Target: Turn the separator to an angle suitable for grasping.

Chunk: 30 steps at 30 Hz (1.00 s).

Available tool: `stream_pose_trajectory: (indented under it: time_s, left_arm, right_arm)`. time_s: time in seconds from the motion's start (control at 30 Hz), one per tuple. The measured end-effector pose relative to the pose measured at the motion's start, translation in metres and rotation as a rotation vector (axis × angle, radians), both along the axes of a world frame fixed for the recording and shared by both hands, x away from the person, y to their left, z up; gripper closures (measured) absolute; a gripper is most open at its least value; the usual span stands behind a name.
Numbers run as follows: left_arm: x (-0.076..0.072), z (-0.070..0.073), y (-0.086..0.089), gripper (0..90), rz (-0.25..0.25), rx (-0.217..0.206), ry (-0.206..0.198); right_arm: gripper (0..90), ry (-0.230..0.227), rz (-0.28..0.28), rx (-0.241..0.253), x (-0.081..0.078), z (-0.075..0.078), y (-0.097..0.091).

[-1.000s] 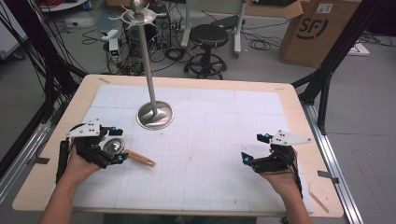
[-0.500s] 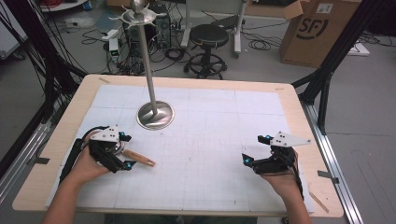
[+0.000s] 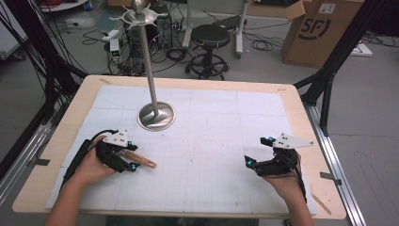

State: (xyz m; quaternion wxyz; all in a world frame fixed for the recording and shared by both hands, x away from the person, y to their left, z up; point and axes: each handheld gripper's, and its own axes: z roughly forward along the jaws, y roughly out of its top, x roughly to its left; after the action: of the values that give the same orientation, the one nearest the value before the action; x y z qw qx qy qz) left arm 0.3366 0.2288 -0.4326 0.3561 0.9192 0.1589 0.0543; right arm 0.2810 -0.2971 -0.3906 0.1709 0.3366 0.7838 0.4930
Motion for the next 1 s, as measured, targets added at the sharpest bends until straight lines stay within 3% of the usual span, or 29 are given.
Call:
stream_pose_trajectory:
  time_s: [0.33, 0.4, 0.53, 0.83, 1.0]
  left_arm:
    - [0.0025, -0.0010, 0.0010, 40.6, 0.012, 0.026, -0.003]
    - [0.0028, -0.0003, 0.0019, 49.4, 0.003, 0.024, 0.006]
    - [0.0030, 0.0010, 0.0037, 56.7, 0.016, 0.017, 0.014]
    - [0.0035, 0.0021, 0.0038, 66.7, 0.017, 0.022, 0.021]
    - [0.0038, 0.0012, 0.0015, 66.8, 0.018, 0.024, 0.030]
  right_arm:
    - [3.3, -0.002, 0.003, -0.007, 0.0004, -0.0012, 0.0006]
    - [3.3, 0.002, 0.004, -0.007, 0.0005, -0.0024, 0.0009]
    - [3.3, 0.006, 0.005, -0.010, 0.0011, -0.0042, 0.0009]
    - [3.3, 0.006, 0.007, -0.006, 0.0006, -0.0033, 0.0016]
    - [3.3, 0.006, 0.012, -0.006, 0.0006, -0.0031, 0.0017]
